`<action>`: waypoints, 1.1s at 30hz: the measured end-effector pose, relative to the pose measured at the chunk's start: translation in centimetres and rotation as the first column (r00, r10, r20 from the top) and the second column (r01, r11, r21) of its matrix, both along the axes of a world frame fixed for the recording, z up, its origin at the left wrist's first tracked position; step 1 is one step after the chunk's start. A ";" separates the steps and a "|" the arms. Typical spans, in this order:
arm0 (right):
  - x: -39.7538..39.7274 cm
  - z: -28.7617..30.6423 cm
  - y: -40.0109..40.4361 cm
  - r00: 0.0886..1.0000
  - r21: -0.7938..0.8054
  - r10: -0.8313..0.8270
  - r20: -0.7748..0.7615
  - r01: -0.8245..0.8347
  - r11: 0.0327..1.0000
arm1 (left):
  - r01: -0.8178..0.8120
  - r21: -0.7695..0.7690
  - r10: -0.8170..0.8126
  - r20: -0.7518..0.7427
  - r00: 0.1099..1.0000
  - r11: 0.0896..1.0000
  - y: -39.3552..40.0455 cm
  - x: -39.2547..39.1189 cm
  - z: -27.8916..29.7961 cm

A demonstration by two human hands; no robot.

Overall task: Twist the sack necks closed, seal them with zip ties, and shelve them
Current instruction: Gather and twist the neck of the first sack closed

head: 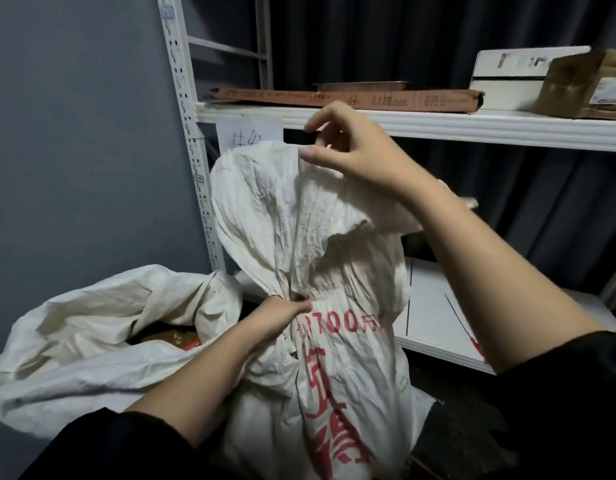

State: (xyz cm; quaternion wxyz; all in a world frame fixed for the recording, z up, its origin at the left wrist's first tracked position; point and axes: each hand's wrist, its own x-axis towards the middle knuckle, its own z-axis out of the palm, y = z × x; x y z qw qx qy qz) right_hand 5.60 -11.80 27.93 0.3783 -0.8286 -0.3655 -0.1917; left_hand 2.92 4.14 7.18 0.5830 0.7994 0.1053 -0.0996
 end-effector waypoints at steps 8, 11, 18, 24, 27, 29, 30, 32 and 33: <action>0.6 -3.3 -8.9 0.915 -0.540 -0.304 -0.266 0.120 0.833 | -0.133 -0.245 0.154 0.068 0.986 0.960 0.8 -0.7 0.3; 2.1 -4.5 -10.4 0.920 -0.331 -0.348 -0.180 0.277 0.902 | -0.134 -0.284 0.164 0.087 0.983 0.950 0.7 -0.7 0.3; 3.2 -5.0 -7.2 0.905 0.035 -0.419 -0.076 0.422 0.906 | 0.146 -0.096 -0.145 0.013 0.989 0.985 -0.1 -1.0 1.2; 1.3 -1.6 -2.2 0.973 0.085 -0.219 0.068 0.213 0.973 | 0.232 0.037 -0.233 0.025 0.972 0.972 -1.8 -1.1 1.4; 0.5 0.1 -1.1 0.974 0.092 -0.165 0.156 0.152 0.984 | 0.195 0.004 -0.195 0.019 0.981 0.981 -2.1 -0.6 1.4; 0.1 0.6 -0.7 0.970 0.114 -0.133 0.202 0.111 0.987 | 0.154 0.009 -0.154 0.004 0.988 0.988 -2.3 -0.5 1.5; 0.0 0.6 -0.6 0.970 0.137 -0.123 0.209 0.095 0.986 | 0.132 0.011 -0.132 0.001 0.991 0.991 -2.4 -0.5 1.7; -0.1 0.7 -0.5 0.974 0.206 -0.103 0.200 0.061 0.977 | 0.104 0.022 -0.105 0.012 0.994 0.994 -2.5 -0.5 1.5; 0.0 0.8 -0.6 0.977 0.248 -0.091 0.191 0.042 0.968 | 0.093 0.016 -0.093 0.010 0.996 0.996 -2.4 -0.6 1.4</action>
